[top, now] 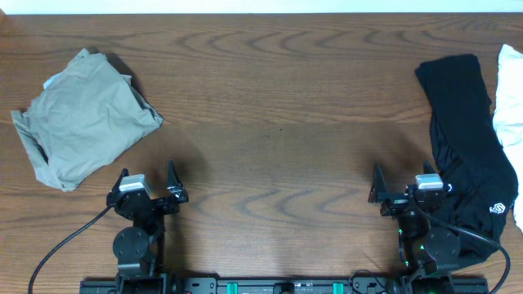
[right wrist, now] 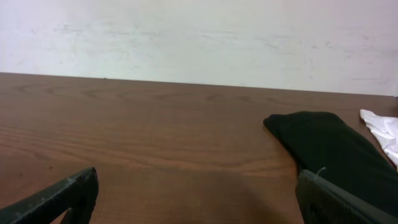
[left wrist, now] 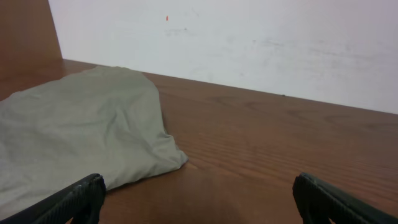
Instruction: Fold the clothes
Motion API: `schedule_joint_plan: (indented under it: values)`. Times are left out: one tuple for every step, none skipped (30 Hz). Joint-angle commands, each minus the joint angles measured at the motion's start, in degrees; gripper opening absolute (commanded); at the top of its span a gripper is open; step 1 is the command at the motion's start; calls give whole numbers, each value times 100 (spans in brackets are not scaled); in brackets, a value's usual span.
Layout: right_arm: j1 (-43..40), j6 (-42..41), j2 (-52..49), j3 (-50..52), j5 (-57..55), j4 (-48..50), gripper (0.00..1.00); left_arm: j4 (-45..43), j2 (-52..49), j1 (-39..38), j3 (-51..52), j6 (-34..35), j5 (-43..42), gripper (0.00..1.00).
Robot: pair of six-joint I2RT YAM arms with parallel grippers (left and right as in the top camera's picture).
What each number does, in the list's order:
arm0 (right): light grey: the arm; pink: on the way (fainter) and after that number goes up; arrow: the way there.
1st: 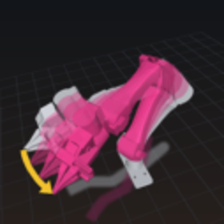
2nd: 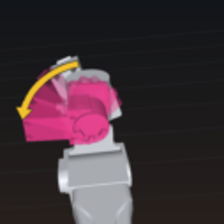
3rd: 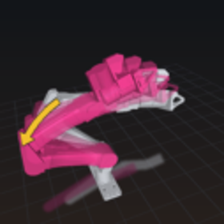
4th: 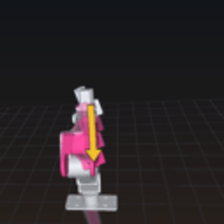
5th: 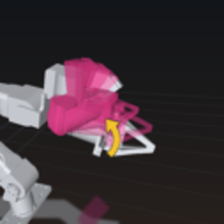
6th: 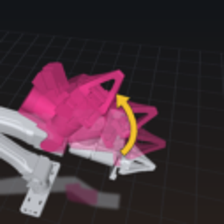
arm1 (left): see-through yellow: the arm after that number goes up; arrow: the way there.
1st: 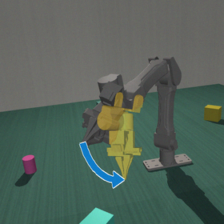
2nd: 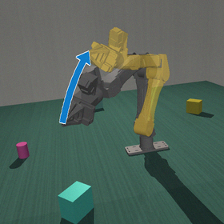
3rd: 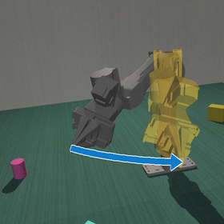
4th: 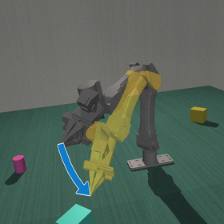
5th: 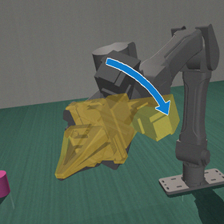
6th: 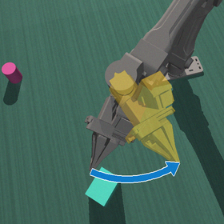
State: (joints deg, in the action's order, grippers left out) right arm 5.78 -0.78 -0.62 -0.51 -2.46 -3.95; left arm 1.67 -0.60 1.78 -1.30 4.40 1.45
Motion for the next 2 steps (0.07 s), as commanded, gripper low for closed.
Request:
schedule_joint_plan:
  values:
    - [-90,63,33,22,13,-13,99,236,37,13,107,-76,9,98]
    - [-90,63,33,22,13,-13,99,236,37,13,107,-74,9,98]
